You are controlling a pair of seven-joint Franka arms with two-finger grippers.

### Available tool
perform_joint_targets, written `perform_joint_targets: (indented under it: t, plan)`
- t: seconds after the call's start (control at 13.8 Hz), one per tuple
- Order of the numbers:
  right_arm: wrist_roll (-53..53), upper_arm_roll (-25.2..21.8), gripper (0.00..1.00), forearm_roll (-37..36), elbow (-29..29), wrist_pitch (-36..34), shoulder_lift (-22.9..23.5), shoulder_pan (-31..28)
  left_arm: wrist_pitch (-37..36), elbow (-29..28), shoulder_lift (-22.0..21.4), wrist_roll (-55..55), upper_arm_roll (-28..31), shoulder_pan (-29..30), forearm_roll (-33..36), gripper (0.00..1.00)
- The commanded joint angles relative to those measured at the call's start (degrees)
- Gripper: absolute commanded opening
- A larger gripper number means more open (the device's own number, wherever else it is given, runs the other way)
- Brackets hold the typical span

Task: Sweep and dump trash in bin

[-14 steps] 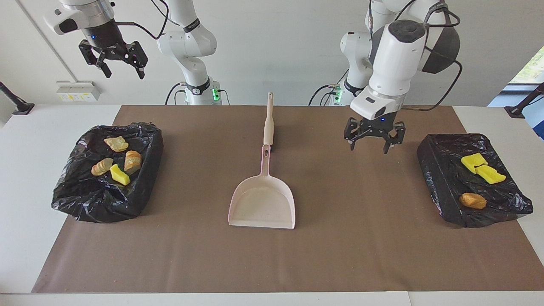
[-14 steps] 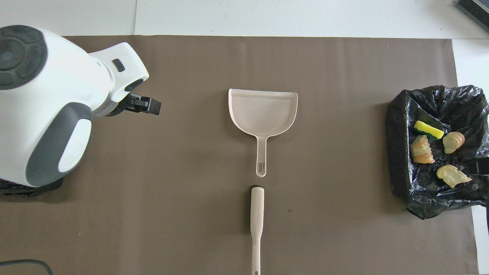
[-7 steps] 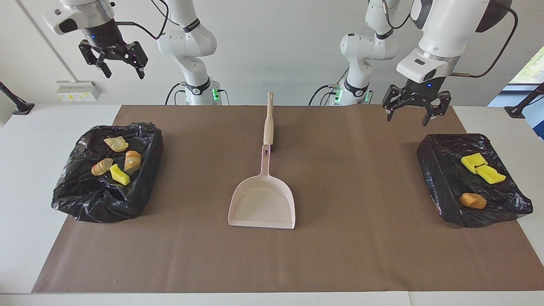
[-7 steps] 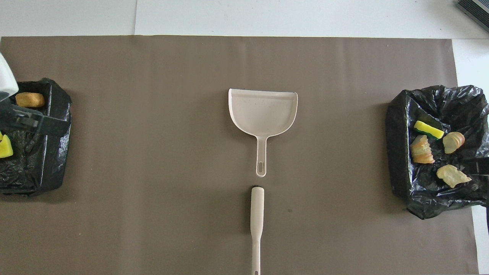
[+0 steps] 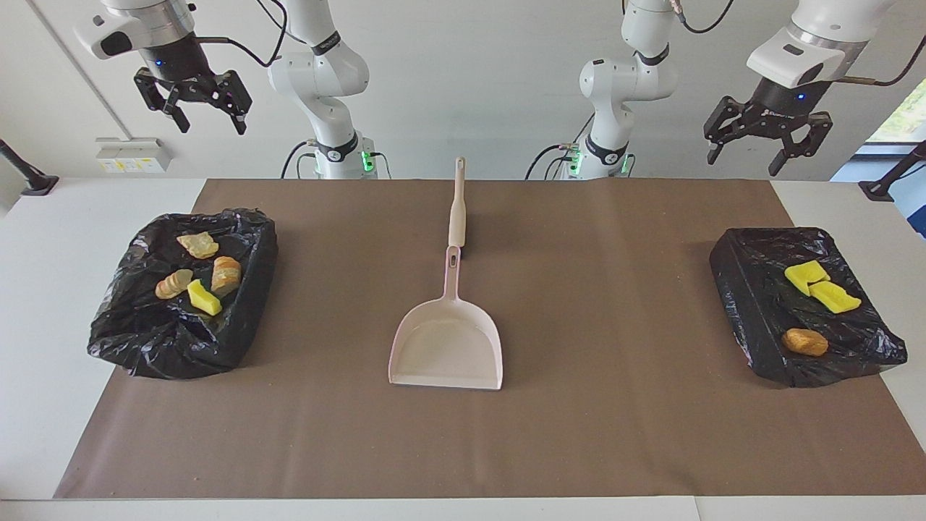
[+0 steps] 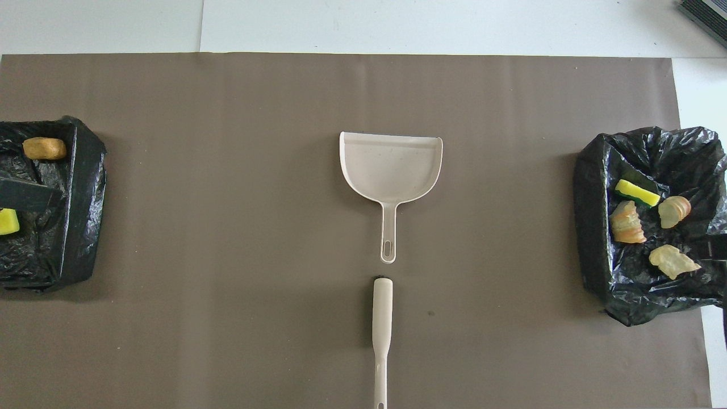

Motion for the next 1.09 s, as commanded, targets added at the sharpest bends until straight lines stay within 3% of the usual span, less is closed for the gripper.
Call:
perform_joint_targets:
  t: [0.0,1.02]
  plan:
    - [-0.76,0.08,1.0,-0.31,-0.73,-0.02,-0.88,-0.07,-1.62,0.66,-0.96,0.33,-0.17,0.69,-1.08,1.0]
    - [-0.76,0.08,1.0,-0.31,-0.73,-0.1,-0.88,-0.07,-4.79,0.22,-1.75,-5.65,-0.35,0.69,-0.64,1.0]
